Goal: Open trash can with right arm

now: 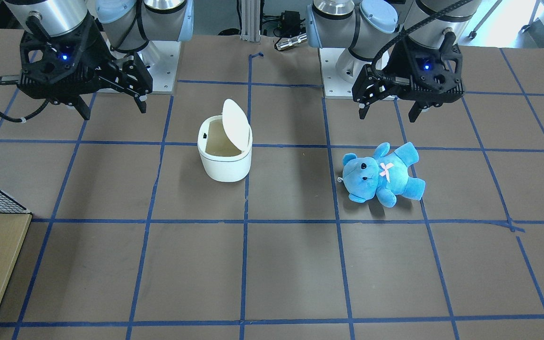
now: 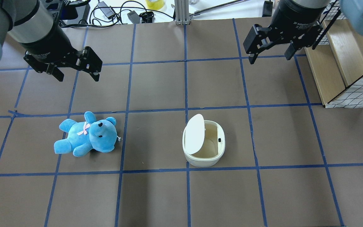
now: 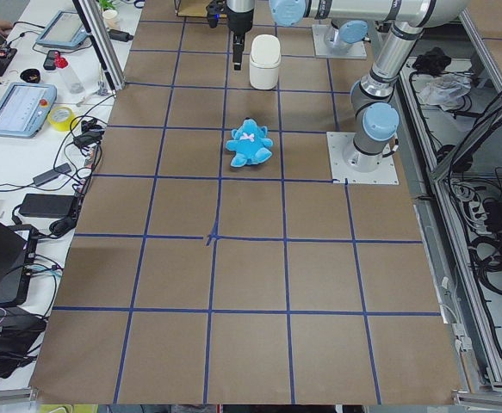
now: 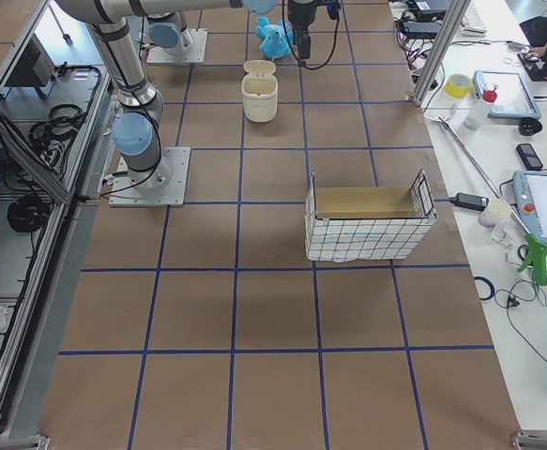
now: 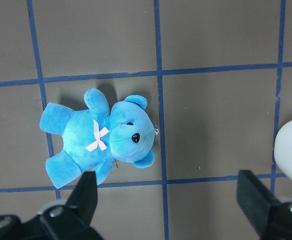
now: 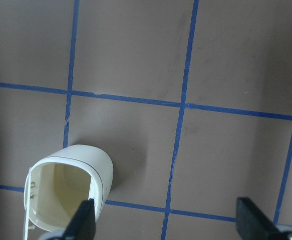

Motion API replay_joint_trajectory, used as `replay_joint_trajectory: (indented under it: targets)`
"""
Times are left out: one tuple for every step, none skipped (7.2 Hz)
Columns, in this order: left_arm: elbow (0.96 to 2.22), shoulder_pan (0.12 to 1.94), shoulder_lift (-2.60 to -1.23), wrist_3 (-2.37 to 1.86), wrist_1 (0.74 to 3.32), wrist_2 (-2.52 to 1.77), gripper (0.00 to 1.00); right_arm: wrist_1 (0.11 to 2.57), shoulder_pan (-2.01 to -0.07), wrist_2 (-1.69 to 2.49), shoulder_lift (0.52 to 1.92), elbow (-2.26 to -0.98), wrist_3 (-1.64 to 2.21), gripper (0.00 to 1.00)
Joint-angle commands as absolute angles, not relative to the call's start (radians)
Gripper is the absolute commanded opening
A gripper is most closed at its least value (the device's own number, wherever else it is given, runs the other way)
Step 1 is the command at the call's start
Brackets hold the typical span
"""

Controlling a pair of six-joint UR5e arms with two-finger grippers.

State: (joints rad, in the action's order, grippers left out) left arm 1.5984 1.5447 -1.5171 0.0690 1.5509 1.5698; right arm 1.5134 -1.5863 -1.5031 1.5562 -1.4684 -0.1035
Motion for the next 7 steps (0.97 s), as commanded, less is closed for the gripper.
replay_joint_trajectory:
  targets:
    - [1.598,1.545,-1.517,0.069,1.551,1.569,1.00,1.519,-1.588,-1.547,1.565,-1.470,0.010,1.00]
    - [1.598,1.545,-1.517,0.069,1.551,1.569,1.00,1.537,-1.586,-1.555,1.563,-1.471,0.053,1.00]
    - [1.598,1.545,-1.517,0.069,1.551,1.571,1.00,1.540,-1.588,-1.551,1.563,-1.473,0.052,1.00]
    - [1.598,1.545,-1.517,0.069,1.551,1.571,1.00,1.540,-1.588,-1.545,1.563,-1.473,0.052,1.00]
    - [1.598,1.545,-1.517,0.069,1.551,1.569,1.00,1.545,-1.586,-1.545,1.563,-1.473,0.054,1.00]
    - [1.598,1.545,-1.517,0.069,1.551,1.569,1.00,1.546,-1.588,-1.545,1.563,-1.473,0.054,1.00]
    - [1.598,1.545,-1.517,0.069,1.551,1.569,1.00,1.545,-1.588,-1.543,1.563,-1.473,0.054,1.00]
